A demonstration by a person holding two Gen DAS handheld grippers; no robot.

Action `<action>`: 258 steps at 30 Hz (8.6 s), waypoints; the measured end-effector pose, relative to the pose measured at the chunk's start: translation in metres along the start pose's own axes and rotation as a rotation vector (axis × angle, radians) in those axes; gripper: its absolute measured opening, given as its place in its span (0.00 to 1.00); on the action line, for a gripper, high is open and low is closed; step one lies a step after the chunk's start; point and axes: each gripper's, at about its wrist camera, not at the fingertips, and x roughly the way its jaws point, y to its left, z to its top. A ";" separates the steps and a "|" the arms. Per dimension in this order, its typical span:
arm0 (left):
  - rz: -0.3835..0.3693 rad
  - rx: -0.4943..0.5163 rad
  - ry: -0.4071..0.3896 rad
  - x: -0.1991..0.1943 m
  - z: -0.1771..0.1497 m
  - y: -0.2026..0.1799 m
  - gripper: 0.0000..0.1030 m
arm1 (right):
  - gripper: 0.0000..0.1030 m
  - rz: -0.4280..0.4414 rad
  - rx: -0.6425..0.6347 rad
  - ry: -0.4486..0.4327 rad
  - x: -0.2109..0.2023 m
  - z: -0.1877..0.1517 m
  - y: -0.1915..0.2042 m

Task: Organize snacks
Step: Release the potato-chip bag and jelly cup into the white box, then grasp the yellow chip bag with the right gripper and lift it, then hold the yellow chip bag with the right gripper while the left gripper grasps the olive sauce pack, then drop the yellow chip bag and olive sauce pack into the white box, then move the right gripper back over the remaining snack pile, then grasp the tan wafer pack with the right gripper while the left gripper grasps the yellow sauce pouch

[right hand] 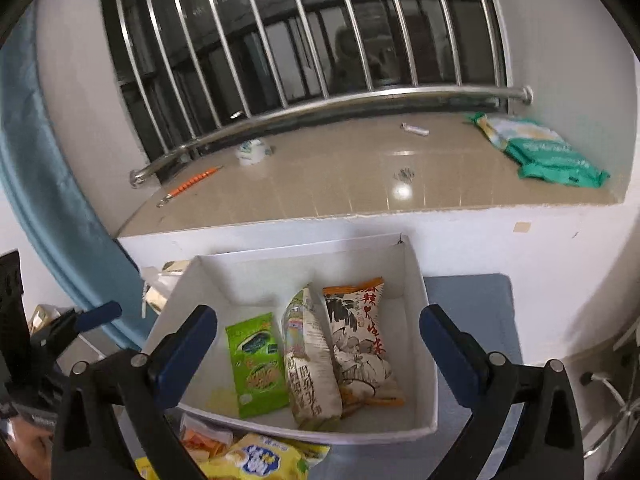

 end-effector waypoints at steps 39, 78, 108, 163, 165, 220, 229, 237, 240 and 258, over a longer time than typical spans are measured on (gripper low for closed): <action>-0.042 0.028 -0.136 -0.195 -0.182 -0.035 1.00 | 1.00 0.073 -0.091 -0.022 -0.111 -0.202 0.076; 0.013 -0.164 0.153 -0.038 -0.174 0.066 1.00 | 0.60 0.129 0.041 -0.077 -0.097 -0.175 0.033; 0.176 -0.018 0.238 0.009 -0.163 0.076 0.94 | 0.61 0.190 0.027 -0.073 -0.123 -0.199 0.033; -0.029 -0.032 0.046 0.047 0.005 0.007 0.56 | 0.64 -0.019 0.012 -0.022 0.003 -0.019 -0.005; 0.003 -0.033 0.064 0.052 0.006 0.008 1.00 | 0.82 -0.020 0.018 0.003 0.014 -0.015 -0.011; -0.043 -0.051 -0.019 -0.158 -0.194 -0.003 1.00 | 1.00 0.115 -0.213 0.216 -0.010 -0.178 0.127; -0.050 -0.110 0.028 -0.149 -0.207 0.009 1.00 | 0.90 0.087 -0.224 0.374 0.057 -0.179 0.136; -0.080 -0.132 0.082 -0.131 -0.214 0.006 1.00 | 0.48 0.086 -0.193 0.394 0.055 -0.178 0.118; -0.083 -0.147 0.128 -0.118 -0.217 0.005 1.00 | 0.48 0.111 -0.178 0.352 0.038 -0.178 0.110; -0.148 -0.398 0.287 -0.027 -0.220 0.012 0.89 | 0.48 0.163 -0.083 0.133 -0.080 -0.191 0.060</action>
